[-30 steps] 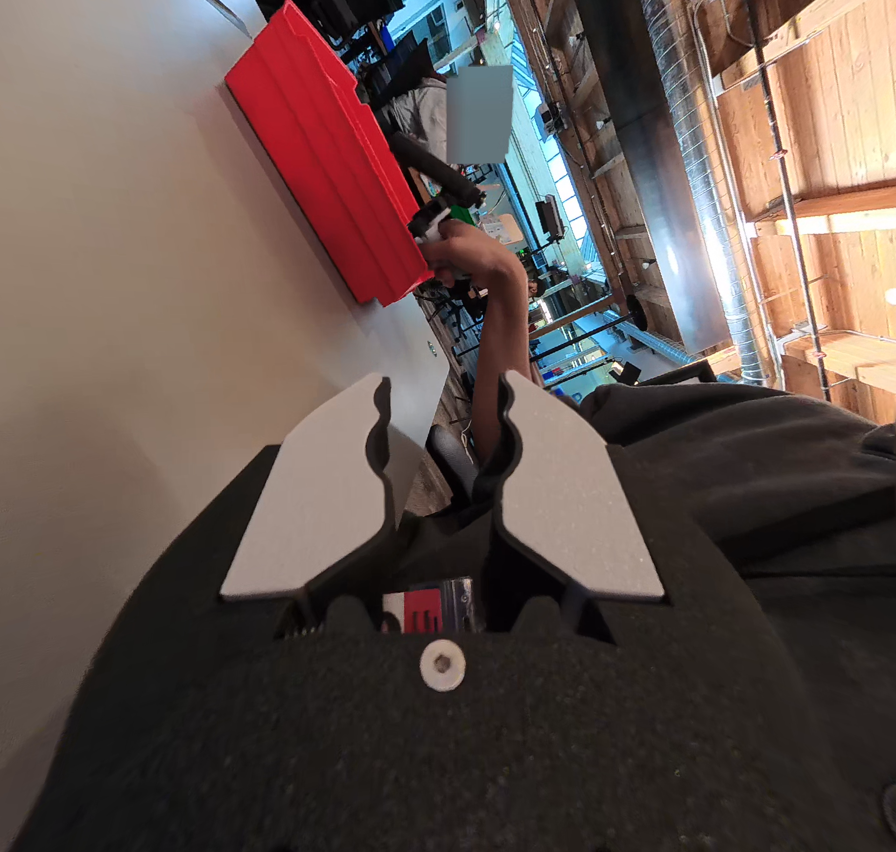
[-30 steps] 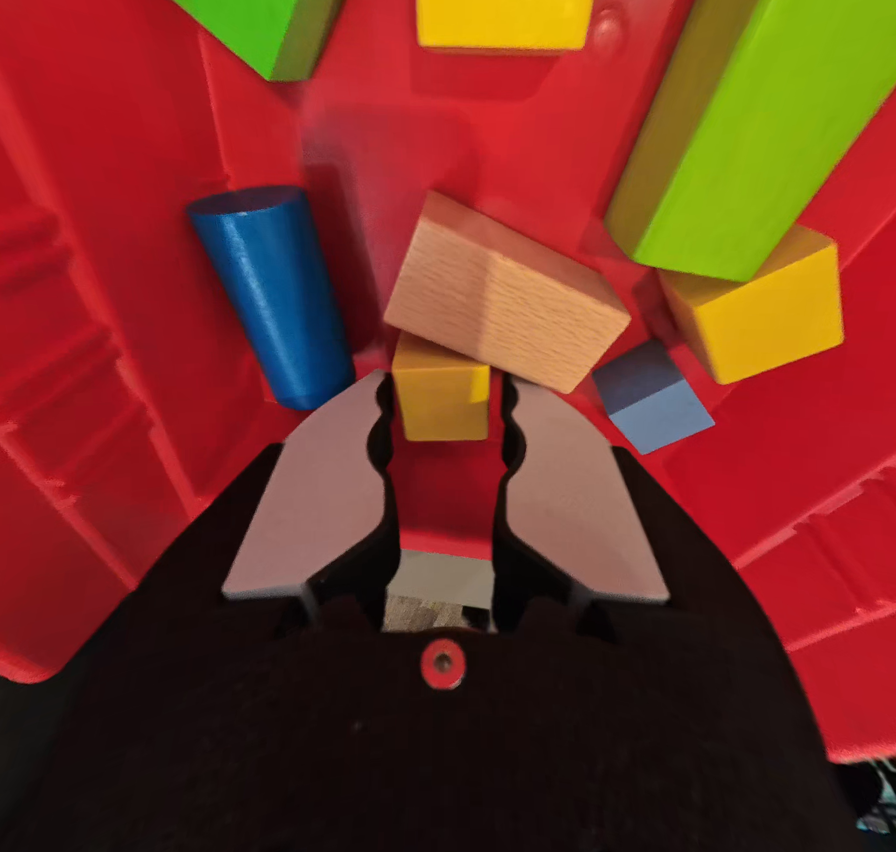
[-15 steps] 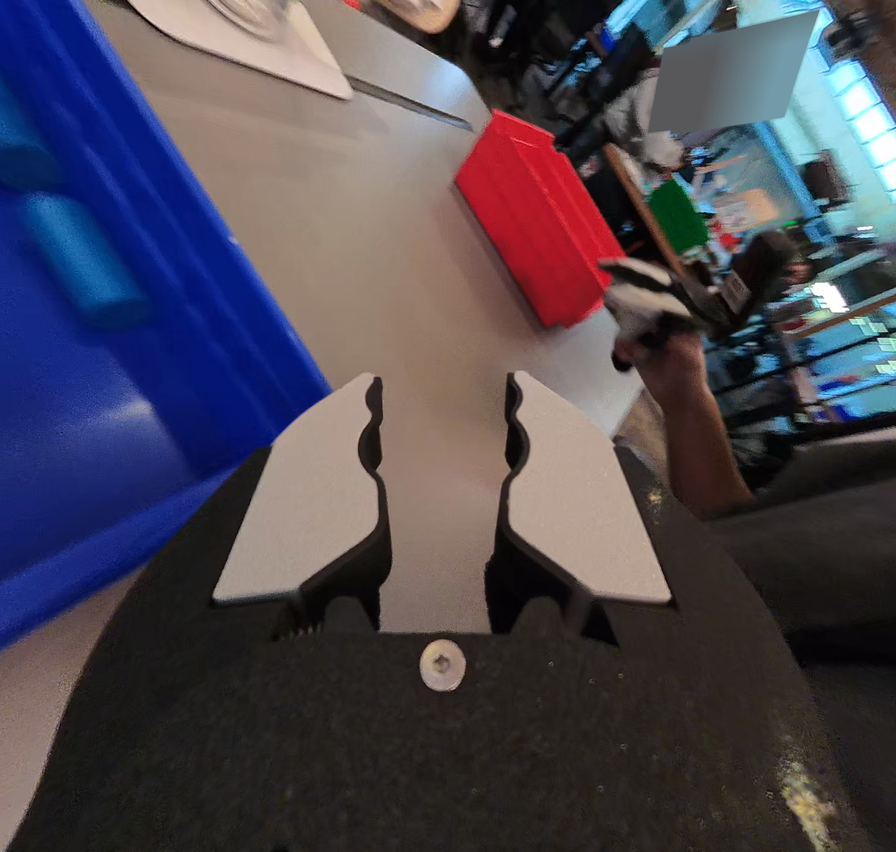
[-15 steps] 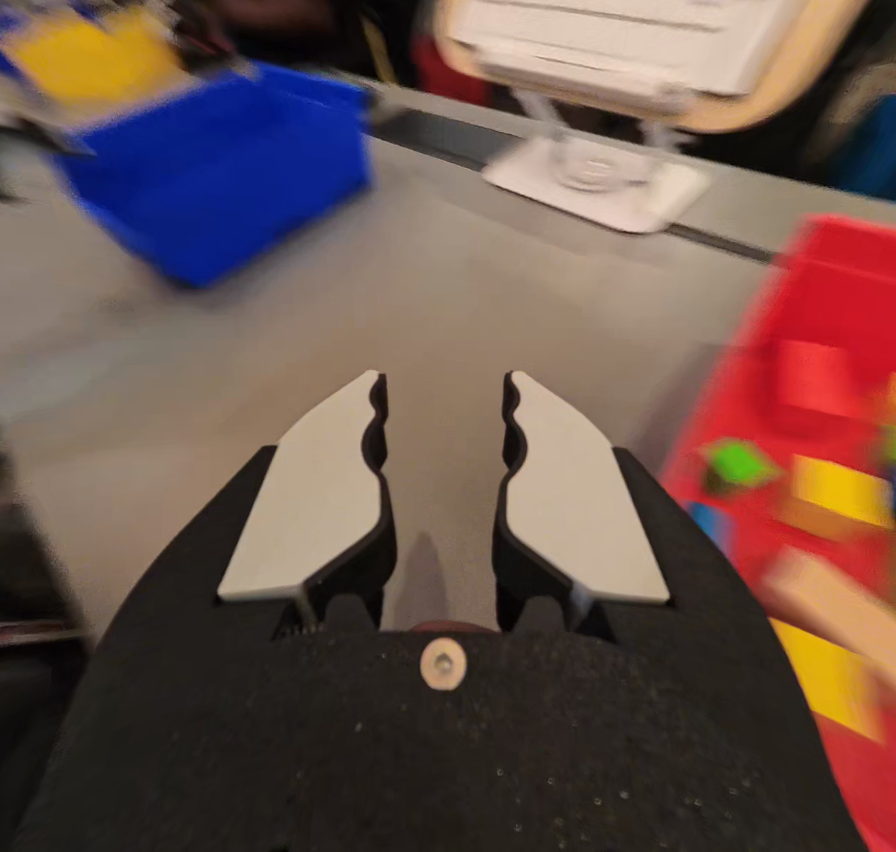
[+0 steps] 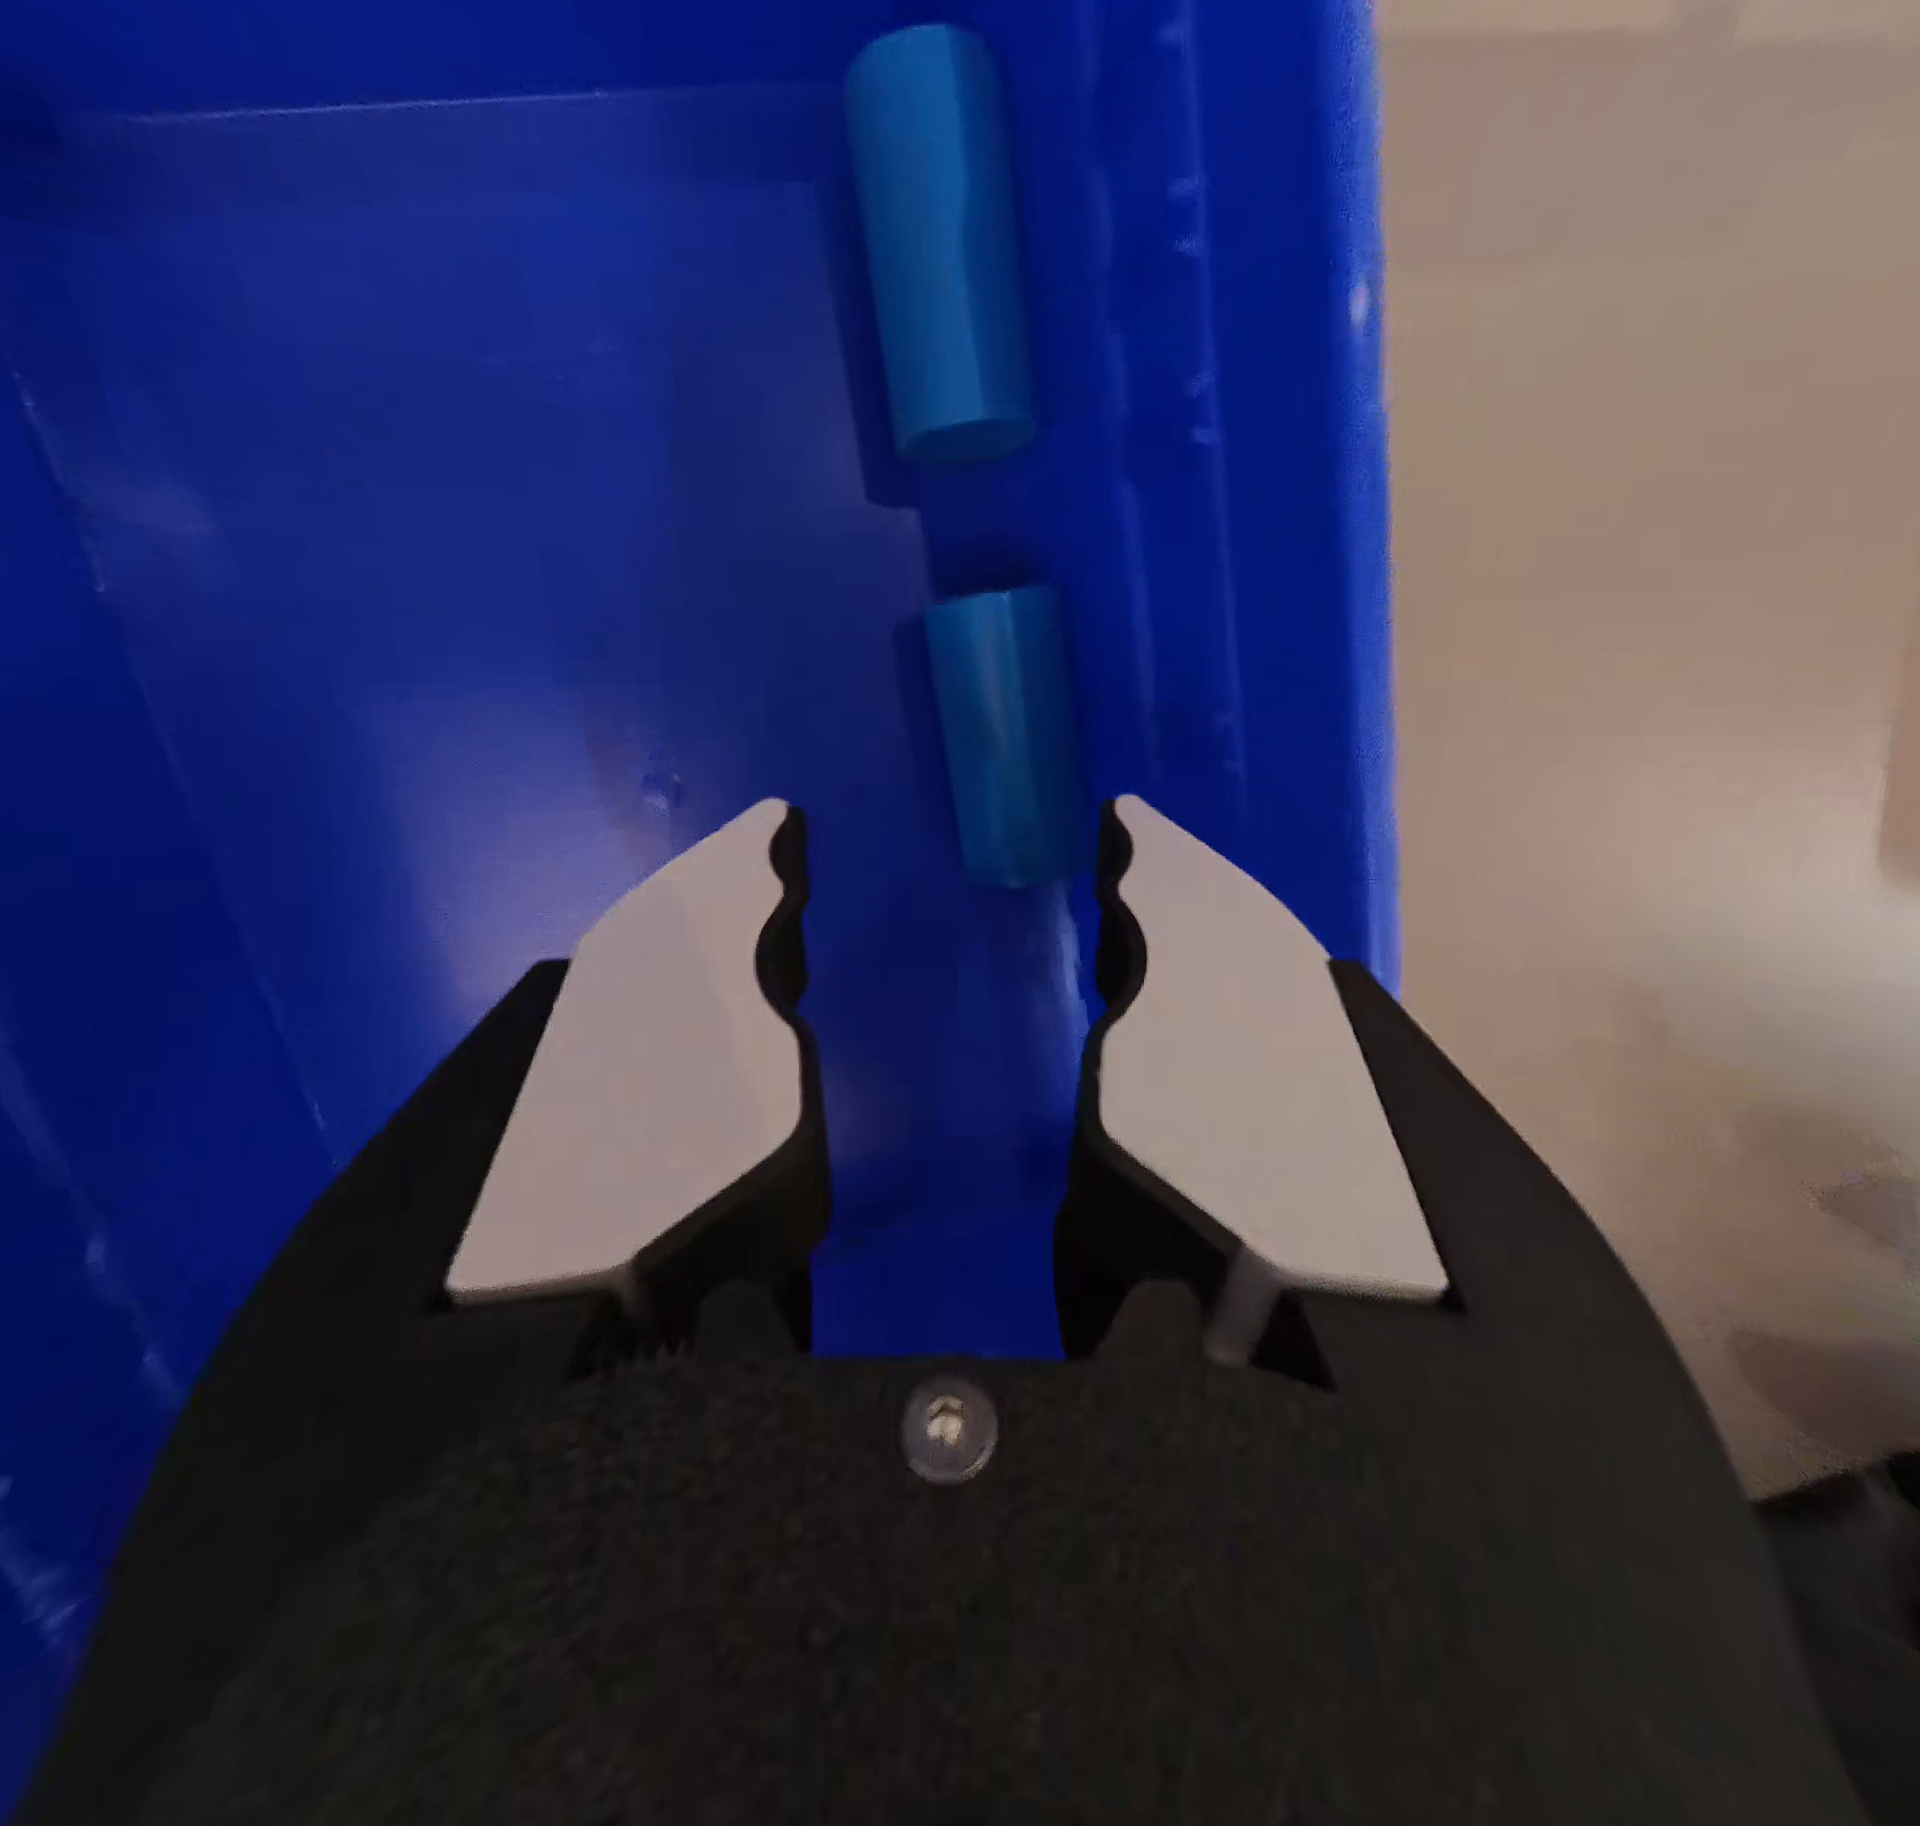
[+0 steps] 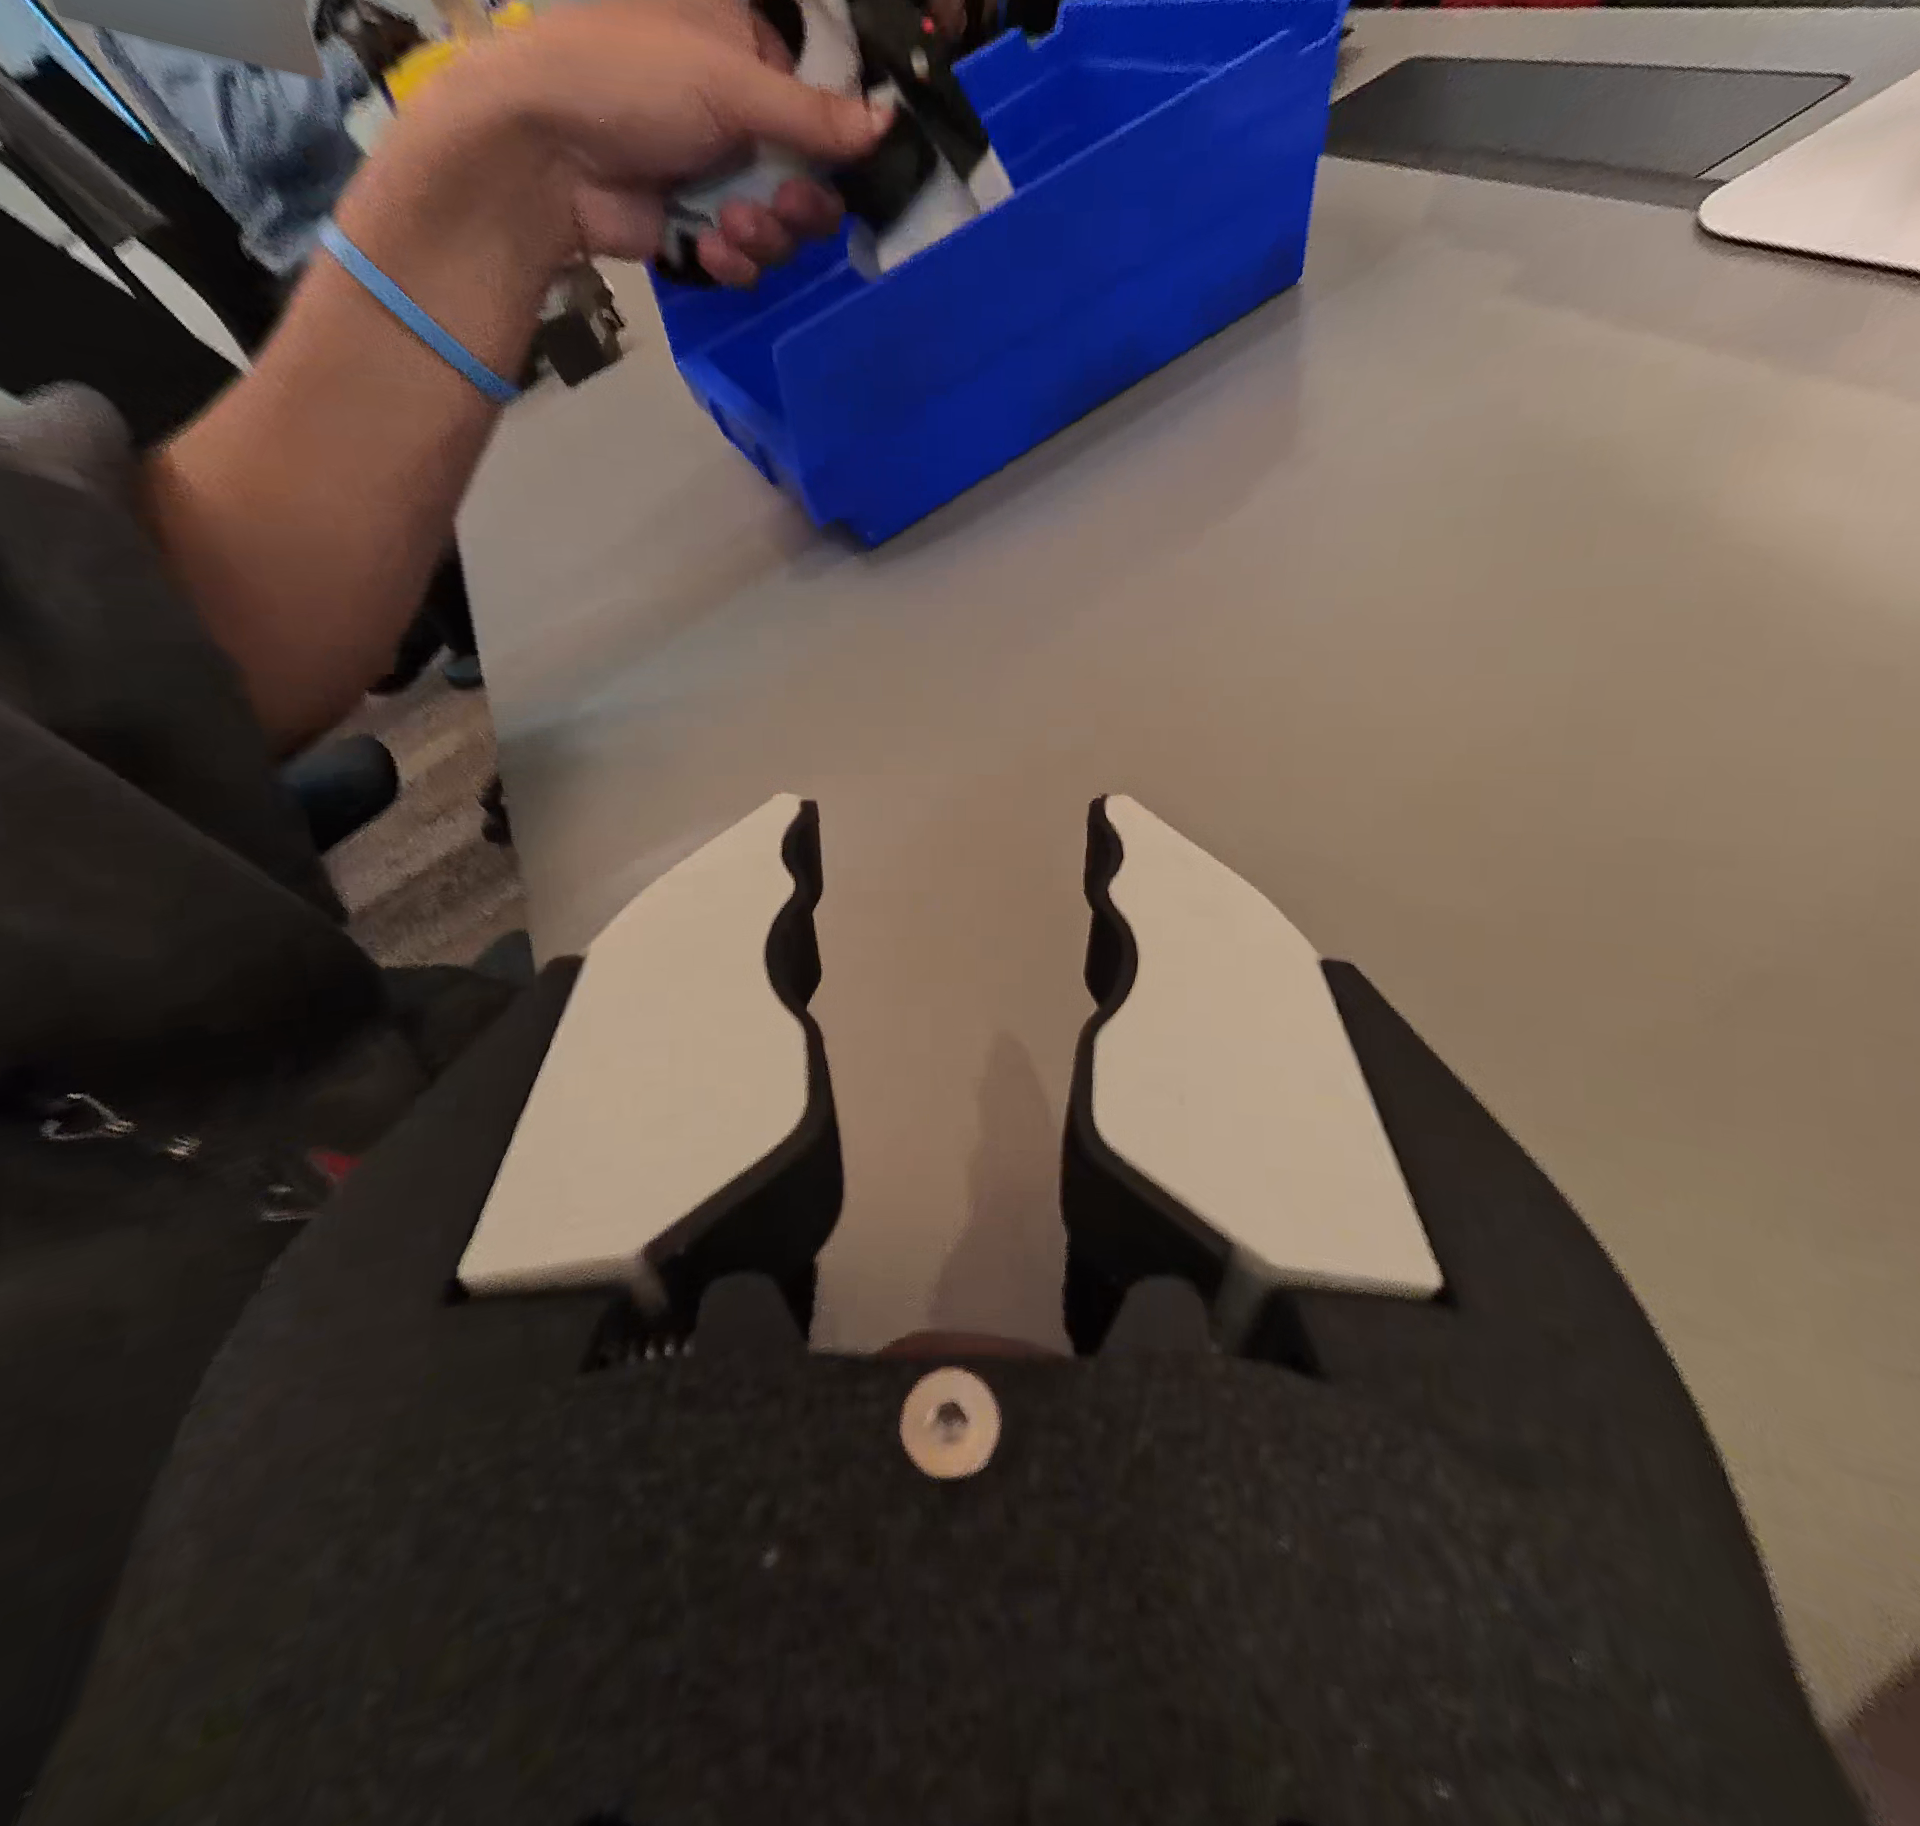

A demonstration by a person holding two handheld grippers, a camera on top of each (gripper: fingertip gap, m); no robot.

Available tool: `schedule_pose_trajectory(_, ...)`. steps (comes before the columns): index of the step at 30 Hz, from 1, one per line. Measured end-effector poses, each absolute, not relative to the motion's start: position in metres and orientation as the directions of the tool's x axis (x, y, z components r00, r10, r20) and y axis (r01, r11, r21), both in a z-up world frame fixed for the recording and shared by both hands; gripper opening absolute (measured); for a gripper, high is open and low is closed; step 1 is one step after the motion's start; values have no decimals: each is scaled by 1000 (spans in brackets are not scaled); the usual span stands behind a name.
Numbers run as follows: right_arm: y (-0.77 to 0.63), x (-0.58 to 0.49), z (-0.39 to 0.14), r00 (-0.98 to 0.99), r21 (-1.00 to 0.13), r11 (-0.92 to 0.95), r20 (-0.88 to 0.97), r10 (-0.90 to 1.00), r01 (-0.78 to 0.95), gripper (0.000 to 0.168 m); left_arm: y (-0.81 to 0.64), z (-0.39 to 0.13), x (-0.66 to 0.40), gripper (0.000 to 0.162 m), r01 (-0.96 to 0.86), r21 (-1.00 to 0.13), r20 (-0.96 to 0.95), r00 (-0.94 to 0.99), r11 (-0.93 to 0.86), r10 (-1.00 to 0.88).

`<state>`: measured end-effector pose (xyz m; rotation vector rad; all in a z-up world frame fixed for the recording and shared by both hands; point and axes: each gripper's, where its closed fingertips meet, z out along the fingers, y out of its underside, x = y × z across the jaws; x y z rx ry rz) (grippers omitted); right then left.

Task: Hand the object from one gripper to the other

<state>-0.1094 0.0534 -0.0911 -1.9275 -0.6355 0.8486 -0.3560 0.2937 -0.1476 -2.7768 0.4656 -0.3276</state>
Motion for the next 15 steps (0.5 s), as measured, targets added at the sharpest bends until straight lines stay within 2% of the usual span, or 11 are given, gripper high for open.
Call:
schedule_pose_trajectory(6,50,-89,-97,647,-873,-484,-340,682,52,52,305,-182,-356,55,-282,-230,170,931,-931,-324)
schedule_pose_trajectory(8,49,-88,-100,655,-874,-481,-324,682,68,52,305,-191,-368,40,-319,-198,81,937,-927,-340)
schedule_pose_trajectory(9,48,-88,-101,654,-875,-479,-323,684,69,52,307,-191,-372,34,-338,-206,41,934,-918,-354)
schedule_pose_trajectory(13,49,-92,-101,642,-872,-488,-346,684,50,52,301,-192,-378,33,-391,-181,27,915,-902,-402)
schedule_pose_trajectory(15,50,-93,-102,643,-869,-492,-347,683,54,52,302,-188,-387,32,-403,-221,10,910,-888,-415)
